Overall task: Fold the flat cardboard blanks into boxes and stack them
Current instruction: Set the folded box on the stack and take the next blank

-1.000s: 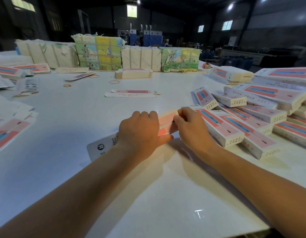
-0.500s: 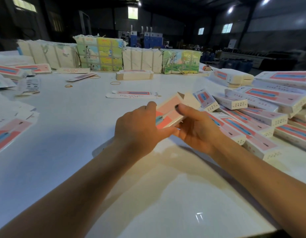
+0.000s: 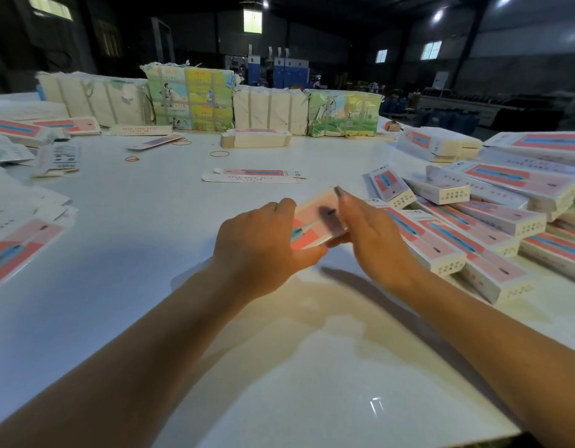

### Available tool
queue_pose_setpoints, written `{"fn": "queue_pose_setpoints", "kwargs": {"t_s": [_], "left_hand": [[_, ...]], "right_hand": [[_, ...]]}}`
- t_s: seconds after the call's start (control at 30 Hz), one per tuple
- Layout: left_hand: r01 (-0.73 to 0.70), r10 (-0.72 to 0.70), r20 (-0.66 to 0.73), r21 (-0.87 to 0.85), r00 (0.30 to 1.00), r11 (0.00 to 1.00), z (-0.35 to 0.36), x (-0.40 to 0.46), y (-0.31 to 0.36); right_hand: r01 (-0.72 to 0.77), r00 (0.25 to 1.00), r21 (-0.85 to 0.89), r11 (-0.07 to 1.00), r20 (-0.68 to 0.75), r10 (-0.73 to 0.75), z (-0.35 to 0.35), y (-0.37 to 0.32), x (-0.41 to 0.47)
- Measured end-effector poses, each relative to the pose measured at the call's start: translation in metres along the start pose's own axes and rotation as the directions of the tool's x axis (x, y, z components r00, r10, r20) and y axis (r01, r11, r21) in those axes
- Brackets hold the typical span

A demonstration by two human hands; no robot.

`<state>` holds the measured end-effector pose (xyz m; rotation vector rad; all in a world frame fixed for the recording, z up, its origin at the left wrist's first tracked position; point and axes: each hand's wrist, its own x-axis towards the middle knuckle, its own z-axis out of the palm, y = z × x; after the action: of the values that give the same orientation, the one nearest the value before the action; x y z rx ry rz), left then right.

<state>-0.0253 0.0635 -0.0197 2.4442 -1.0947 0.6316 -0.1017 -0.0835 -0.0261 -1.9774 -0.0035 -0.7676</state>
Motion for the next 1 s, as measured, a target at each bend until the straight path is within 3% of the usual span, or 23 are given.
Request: {"fn": "queue_pose_setpoints", "kwargs": {"t_s": [0.07, 0.1, 0.63, 0.77, 0.87, 1.0], "left_hand": [[0.006, -0.006, -0.003, 0.016, 1.000, 1.000, 0.000, 0.000, -0.002], [0.009, -0.009, -0.003, 0.023, 1.000, 1.000, 0.001, 0.000, -0.002], [-0.089, 0.090, -0.050, 0.023, 0.995, 0.996, 0.003, -0.002, -0.005], [-0.130, 0.131, -0.035, 0.024, 0.991, 0.991, 0.004, -0.001, -0.007], [-0.146, 0.147, -0.015, 0.038, 0.989, 0.989, 0.005, 0.000, -0.007], [-0.146, 0.146, -0.009, 0.040, 0.989, 0.988, 0.006, 0.000, -0.005]], "right_hand": [[-0.233, 0.969, 0.346, 0.909, 0.010, 0.245, 0.002, -0.005, 0.005], [-0.276, 0.957, 0.407, 0.871, 0.030, 0.290, 0.001, -0.006, 0.007], [-0.289, 0.946, 0.475, 0.832, 0.010, 0.323, -0.004, -0.007, 0.009], [-0.278, 0.951, 0.415, 0.866, -0.008, 0.309, -0.006, -0.004, 0.009], [-0.183, 0.980, 0.200, 0.963, -0.046, 0.196, -0.007, -0.002, 0.004], [-0.055, 0.996, -0.039, 0.998, -0.070, 0.052, -0.004, -0.001, -0.004]]}}
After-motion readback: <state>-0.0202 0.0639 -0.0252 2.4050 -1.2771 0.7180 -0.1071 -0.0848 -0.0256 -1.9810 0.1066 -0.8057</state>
